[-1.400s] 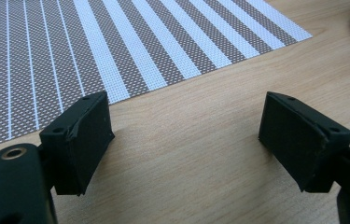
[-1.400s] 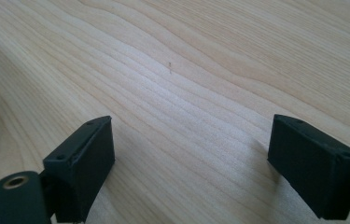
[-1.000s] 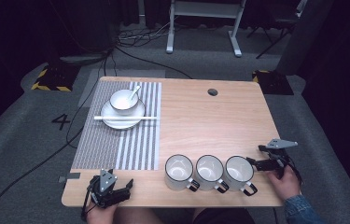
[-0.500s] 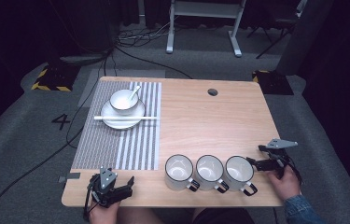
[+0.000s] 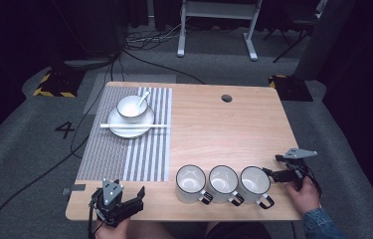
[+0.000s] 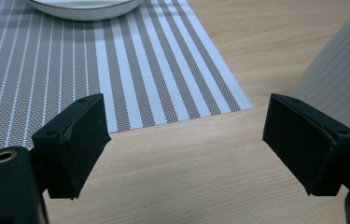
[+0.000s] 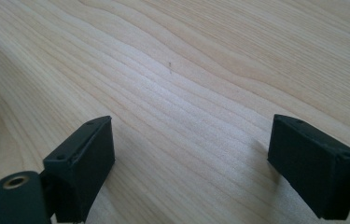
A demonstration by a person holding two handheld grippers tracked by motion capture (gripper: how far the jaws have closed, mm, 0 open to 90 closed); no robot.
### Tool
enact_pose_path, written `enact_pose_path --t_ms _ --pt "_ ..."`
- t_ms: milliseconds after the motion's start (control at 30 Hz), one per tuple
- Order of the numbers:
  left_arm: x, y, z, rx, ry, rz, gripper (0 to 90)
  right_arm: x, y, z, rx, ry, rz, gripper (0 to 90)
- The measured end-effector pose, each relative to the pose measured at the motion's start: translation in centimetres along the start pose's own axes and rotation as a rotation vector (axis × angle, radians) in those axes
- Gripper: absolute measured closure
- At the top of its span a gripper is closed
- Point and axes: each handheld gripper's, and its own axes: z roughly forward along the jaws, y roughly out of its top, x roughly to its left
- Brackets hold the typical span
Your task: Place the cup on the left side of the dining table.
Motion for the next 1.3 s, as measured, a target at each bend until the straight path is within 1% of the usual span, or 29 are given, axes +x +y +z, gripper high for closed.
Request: enact_pose_path --t_ms 33,67,100,133,167,200,267,300,333,367,433,467,567,667,700,733,767,800,833,867,933,1067,1167,1200,1300 --pt "-0.3 0.2 -0.2 -0.007 -0.002 -0.005 14.3 0.0 0.0 0.0 -0.001 -0.002 0.001 14.5" --pt "-0.6 0.3 -0.4 -0.016 0.001 0.003 14.3 0.0 0.0 0.0 0.000 0.000 -0.001 14.5" --pt "-0.6 0.3 -0.4 -0.016 0.001 0.003 14.2 0.0 0.0 0.0 0.000 0.000 -0.001 14.5" --pt "-1.3 0.6 -0.7 -0.033 0.005 0.011 14.2 0.0 0.0 0.0 0.001 -0.004 -0.004 14.5" --pt "-1.6 0.7 -0.8 -0.039 0.007 0.016 14.1 0.0 0.0 0.0 0.000 -0.003 -0.001 14.5" --pt "-1.9 0.8 -0.9 -0.040 0.006 0.016 13.9 0.0 0.0 0.0 -0.001 -0.002 0.001 14.5" --pt "-2.3 1.0 -1.0 -0.039 0.014 0.037 13.7 0.0 0.0 0.0 0.000 -0.002 -0.001 14.5" --pt "-2.5 1.0 -1.0 -0.038 0.002 0.034 13.6 0.0 0.0 0.0 0.000 -0.002 0.001 14.5" --pt "-2.7 1.1 -1.0 -0.035 -0.003 0.044 13.2 0.0 0.0 0.0 0.000 0.000 -0.002 14.5" --pt "-2.8 1.1 -1.0 -0.037 -0.007 0.046 13.0 0.0 0.0 0.0 0.000 -0.002 -0.001 14.5" --pt "-3.0 1.1 -0.9 -0.038 -0.012 0.038 13.1 0.0 0.0 0.0 0.000 0.000 0.000 14.5" --pt "-3.4 1.1 -0.7 -0.037 -0.018 0.037 13.1 0.0 0.0 0.0 0.000 0.000 0.000 14.5" --pt "-4.4 1.3 -0.4 -0.033 -0.008 0.028 13.4 0.0 0.0 0.0 0.000 0.000 0.000 14.5" --pt "-5.7 1.6 0.0 -0.033 0.005 0.043 13.4 0.0 0.0 0.0 0.001 0.000 -0.002 14.5" --pt "-6.1 1.7 0.1 -0.031 0.009 0.058 13.5 0.0 0.0 0.0 0.000 0.000 -0.001 14.5" --pt "-6.1 1.7 0.1 -0.031 0.009 0.058 13.5 0.0 0.0 0.0 0.000 0.000 -0.001 14.5" --pt "-6.9 1.9 0.2 -0.030 0.001 0.076 13.5 0.0 0.0 0.0 0.000 -0.002 -0.001 14.5" --pt "-7.2 2.0 0.3 -0.032 -0.003 0.082 13.4 0.0 0.0 0.0 0.000 0.000 -0.002 14.5" --pt "-7.5 2.0 0.4 -0.036 -0.003 0.093 13.4 0.0 0.0 0.0 0.000 0.000 0.000 14.5" --pt "-7.8 2.1 0.6 -0.035 -0.015 0.093 13.4 0.0 0.0 0.0 0.000 0.000 -0.001 14.5" --pt "-8.4 2.1 0.9 -0.032 -0.021 0.101 13.4 0.0 0.0 0.0 -0.001 -0.002 0.000 14.5" --pt "-9.3 2.3 1.6 -0.013 -0.032 0.122 13.4 0.0 0.0 0.0 0.000 -0.002 0.001 14.5" --pt "-10.1 2.3 2.1 -0.002 -0.049 0.124 13.4 0.0 0.0 0.0 0.000 -0.002 0.001 14.5" --pt "-10.3 2.4 2.2 0.004 -0.049 0.129 13.4 0.0 0.0 0.0 0.000 -0.002 0.001 14.5" --pt "-11.0 2.3 2.5 0.001 -0.053 0.128 12.1 0.0 0.0 0.0 0.000 -0.002 0.001 14.5"
